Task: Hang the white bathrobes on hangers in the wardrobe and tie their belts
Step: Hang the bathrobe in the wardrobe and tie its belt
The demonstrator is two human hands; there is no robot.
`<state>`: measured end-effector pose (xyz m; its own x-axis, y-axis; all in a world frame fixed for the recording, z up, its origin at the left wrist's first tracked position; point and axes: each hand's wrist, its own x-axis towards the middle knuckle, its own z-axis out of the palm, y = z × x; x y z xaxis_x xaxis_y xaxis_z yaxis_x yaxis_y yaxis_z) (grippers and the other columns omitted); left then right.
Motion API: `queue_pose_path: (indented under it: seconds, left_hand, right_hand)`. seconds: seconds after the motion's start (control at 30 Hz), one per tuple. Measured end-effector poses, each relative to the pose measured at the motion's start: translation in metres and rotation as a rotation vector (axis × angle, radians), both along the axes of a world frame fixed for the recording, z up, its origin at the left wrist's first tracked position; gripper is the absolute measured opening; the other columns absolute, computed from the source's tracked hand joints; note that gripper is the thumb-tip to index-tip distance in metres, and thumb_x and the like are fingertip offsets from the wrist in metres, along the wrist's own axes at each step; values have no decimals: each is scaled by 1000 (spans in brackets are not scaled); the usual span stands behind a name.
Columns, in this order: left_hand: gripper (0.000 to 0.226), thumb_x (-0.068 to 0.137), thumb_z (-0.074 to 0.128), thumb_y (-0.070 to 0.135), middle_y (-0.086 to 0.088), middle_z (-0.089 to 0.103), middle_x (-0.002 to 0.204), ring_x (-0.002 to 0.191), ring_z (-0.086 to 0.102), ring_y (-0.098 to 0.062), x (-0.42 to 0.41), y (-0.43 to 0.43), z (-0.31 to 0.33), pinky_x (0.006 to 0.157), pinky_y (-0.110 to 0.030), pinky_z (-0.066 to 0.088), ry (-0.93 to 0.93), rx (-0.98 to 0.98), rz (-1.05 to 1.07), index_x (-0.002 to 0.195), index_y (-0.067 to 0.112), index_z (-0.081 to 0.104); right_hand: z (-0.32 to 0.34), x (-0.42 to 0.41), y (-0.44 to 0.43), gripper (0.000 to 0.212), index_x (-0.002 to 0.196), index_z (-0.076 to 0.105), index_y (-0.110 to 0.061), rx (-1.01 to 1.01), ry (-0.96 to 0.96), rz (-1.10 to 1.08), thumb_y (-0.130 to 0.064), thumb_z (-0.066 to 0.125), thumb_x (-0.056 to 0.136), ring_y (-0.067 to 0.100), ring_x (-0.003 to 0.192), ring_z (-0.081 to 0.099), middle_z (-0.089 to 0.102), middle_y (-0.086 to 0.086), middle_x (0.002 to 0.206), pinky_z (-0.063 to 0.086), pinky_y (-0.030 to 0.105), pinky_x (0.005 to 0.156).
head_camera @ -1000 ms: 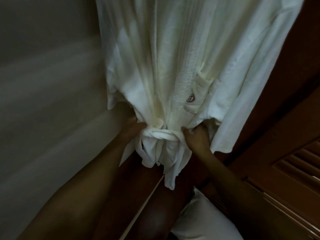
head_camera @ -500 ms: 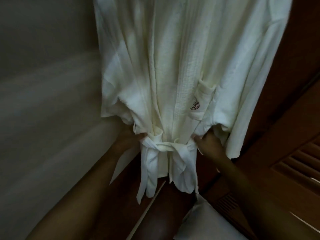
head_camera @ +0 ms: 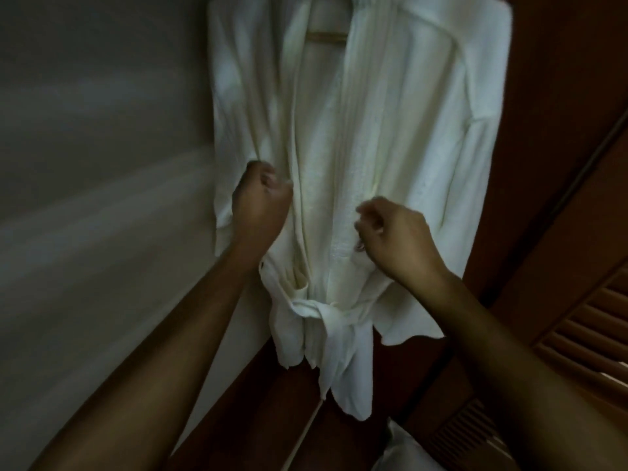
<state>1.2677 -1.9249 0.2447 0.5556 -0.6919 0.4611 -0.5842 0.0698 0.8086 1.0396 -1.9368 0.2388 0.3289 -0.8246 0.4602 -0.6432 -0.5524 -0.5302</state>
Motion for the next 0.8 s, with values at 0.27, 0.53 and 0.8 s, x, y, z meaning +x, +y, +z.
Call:
queue_pose_path:
  seconds: [0.27,0.53,0.8]
  left_hand:
    - [62,87,73,44,0,54,131,110,56,-13,-2,-57,119,72,-6,36,-130,-148,28,136,21,44]
    - [36,88,65,25,-1,63,105,94,66,-22,10,-86,162,70,-28,47,-265,-221,46,119,13,50]
    - [45,94,43,39,-10,64,129,118,60,-31,16,-93,226,99,-43,48,-490,-274,-3,133,23,60]
  right_hand:
    - [136,24,-57,39,129,61,-13,-619,-48,-45,-24,61,92,23,115,55,60,9,125,37,20,93]
    - [200,52,-100,61,139,54,-14,-854,52,-193,-47,58,89,32,113,51,54,15,132,34,35,82]
    - [219,64,-118,49,142,51,-12,-822,78,-163,-21,49,94,32,105,58,59,13,124,42,41,83]
